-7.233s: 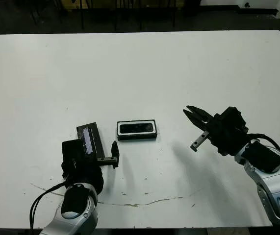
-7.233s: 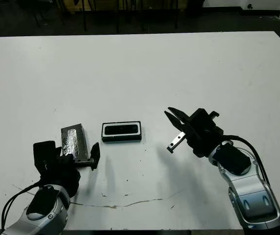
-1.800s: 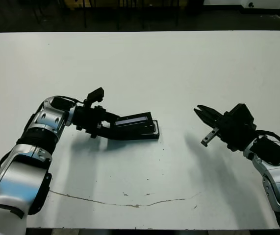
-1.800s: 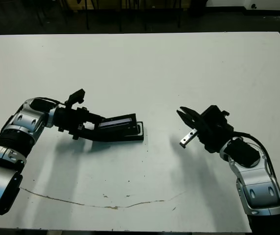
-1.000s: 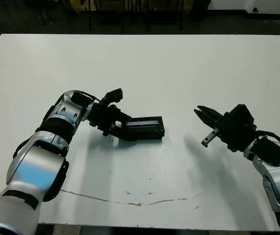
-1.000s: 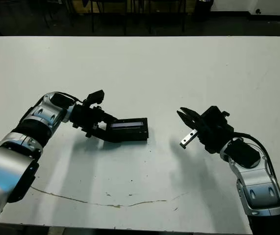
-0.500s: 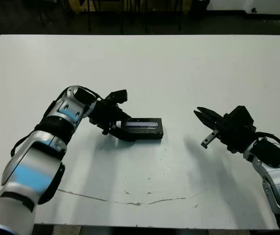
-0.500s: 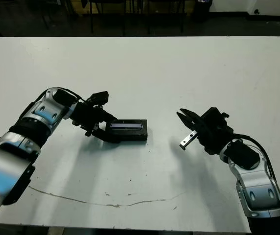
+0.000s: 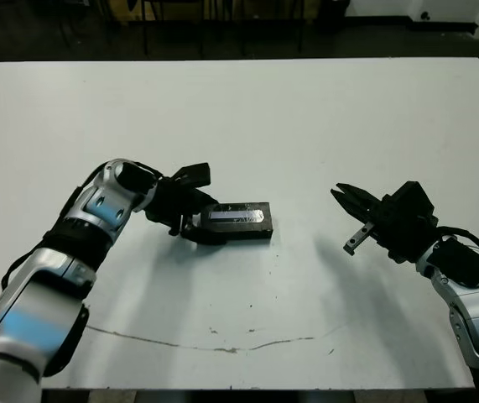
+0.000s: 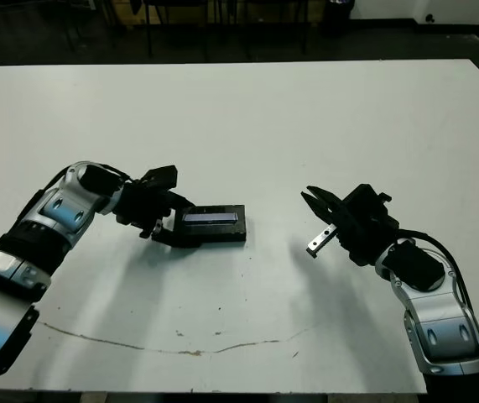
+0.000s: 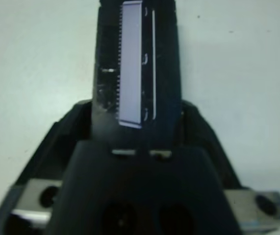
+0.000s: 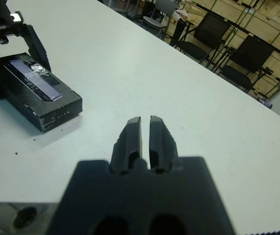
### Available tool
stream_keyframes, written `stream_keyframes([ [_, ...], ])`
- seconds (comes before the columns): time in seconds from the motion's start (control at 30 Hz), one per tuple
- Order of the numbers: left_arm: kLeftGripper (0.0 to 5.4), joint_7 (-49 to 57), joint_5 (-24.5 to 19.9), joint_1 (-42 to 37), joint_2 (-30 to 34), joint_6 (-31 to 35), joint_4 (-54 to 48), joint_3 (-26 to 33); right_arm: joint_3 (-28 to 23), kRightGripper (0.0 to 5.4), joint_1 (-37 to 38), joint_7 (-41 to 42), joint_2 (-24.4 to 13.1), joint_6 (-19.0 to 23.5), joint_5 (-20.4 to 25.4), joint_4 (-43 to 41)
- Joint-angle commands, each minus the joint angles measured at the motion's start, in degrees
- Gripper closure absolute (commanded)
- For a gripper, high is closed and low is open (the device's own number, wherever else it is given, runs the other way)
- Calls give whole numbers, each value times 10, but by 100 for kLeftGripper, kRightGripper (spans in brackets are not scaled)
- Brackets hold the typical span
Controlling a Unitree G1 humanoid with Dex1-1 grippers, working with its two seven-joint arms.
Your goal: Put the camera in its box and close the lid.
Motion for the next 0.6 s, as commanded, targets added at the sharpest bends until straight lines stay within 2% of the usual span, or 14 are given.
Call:
stream_keyframes([
  [0.03, 87, 6, 28, 52, 31, -14, 29, -15, 0, 540, 6, 0, -5, 6, -1, 0],
  [0.2, 4, 24, 20, 74, 61, -43, 27, 0, -3, 540, 6, 1, -4, 5, 2, 1],
  [0.27, 1, 26, 18, 81, 73, -52, 25, 4, -3, 540, 6, -1, -5, 10, 2, -1],
  [0.47, 1, 24, -10, 119, 121, -26, -14, 37, -3, 540, 6, -1, -4, 9, 3, -4],
  [0.6, 1, 20, -56, 168, 165, 37, -106, 81, -3, 540, 7, -2, -4, 16, 2, -9],
])
